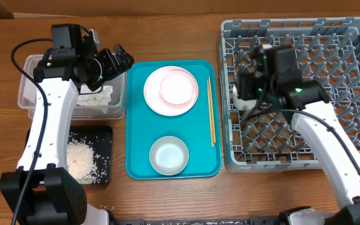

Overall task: Sort waste into correct bins and load items into the dishwasher
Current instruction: 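Move the right gripper over the teal tray to the white bowl, then lower the right gripper onto the white bowl rim and grasp it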

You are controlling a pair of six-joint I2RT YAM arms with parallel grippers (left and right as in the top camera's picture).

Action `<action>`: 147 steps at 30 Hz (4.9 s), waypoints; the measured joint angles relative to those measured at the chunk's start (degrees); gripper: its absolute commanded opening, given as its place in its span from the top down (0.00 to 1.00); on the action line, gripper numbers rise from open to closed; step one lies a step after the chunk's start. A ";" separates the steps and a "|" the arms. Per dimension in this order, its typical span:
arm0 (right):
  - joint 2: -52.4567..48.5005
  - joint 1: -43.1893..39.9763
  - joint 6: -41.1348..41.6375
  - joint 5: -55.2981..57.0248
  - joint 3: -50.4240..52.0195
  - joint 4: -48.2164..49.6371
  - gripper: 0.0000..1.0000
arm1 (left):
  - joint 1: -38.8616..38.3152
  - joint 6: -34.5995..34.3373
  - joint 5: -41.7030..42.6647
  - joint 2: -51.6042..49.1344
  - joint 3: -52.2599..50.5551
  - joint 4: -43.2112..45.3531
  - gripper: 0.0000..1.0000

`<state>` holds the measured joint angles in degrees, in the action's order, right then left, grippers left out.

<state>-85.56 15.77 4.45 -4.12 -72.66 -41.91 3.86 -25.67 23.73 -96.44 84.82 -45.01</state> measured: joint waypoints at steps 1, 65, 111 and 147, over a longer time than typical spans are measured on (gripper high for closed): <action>0.00 1.51 0.04 0.28 -1.01 0.13 0.48 | 0.00 0.00 0.00 0.00 0.00 0.02 0.00; -18.75 26.16 12.94 -7.85 -10.58 -13.53 0.71 | 0.00 0.00 0.00 0.00 0.00 0.00 0.00; -18.75 48.46 17.99 4.31 0.90 1.38 0.61 | 0.00 0.00 0.00 0.00 0.00 0.00 0.00; -19.19 46.07 15.50 3.13 2.75 1.84 0.69 | 0.00 0.00 0.00 0.00 0.00 0.02 0.00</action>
<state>-104.75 61.84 19.94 -0.99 -69.91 -40.07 3.86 -25.67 23.73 -96.44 84.82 -44.99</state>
